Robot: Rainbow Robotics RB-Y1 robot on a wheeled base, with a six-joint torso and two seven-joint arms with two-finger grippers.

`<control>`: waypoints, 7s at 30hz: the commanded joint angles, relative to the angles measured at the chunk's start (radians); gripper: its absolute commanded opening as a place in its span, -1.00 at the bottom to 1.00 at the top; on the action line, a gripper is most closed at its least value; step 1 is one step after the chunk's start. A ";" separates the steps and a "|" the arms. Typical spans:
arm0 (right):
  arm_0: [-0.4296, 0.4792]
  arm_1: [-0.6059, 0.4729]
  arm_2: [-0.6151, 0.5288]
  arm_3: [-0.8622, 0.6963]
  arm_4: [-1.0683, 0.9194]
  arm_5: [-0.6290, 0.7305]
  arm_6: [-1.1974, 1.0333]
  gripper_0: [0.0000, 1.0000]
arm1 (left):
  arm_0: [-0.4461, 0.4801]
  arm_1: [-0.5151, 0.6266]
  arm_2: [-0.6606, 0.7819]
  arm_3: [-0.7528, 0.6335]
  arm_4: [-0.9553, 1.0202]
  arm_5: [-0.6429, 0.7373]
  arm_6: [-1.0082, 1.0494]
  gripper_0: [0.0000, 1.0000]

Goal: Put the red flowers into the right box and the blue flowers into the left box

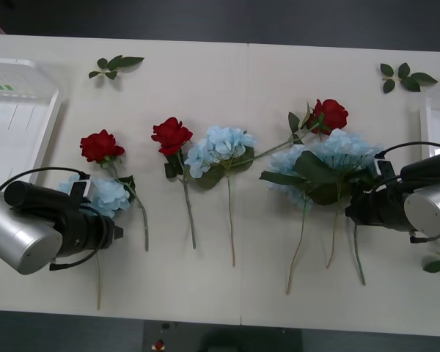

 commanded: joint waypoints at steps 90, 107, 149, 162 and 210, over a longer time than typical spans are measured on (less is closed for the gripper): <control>-0.232 -0.263 -0.615 0.433 -0.064 0.189 0.178 1.00 | -0.321 0.376 0.380 0.481 0.289 -0.118 -0.284 1.00; -0.230 -0.180 -0.649 0.221 -0.448 0.511 0.635 1.00 | -0.158 0.167 0.534 -0.024 0.160 0.157 0.141 1.00; -0.038 0.231 -0.431 -0.004 -0.135 0.343 0.740 1.00 | -0.436 -0.109 -0.101 0.217 -0.249 0.122 0.622 1.00; -0.017 0.237 -0.377 -0.003 -0.119 0.263 0.715 1.00 | -0.465 -0.134 -0.176 0.286 -0.249 0.068 0.596 1.00; 0.024 0.143 -0.479 -0.092 -0.310 0.240 0.741 -1.00 | -0.536 -0.123 -0.284 0.428 -0.197 0.013 0.575 -1.00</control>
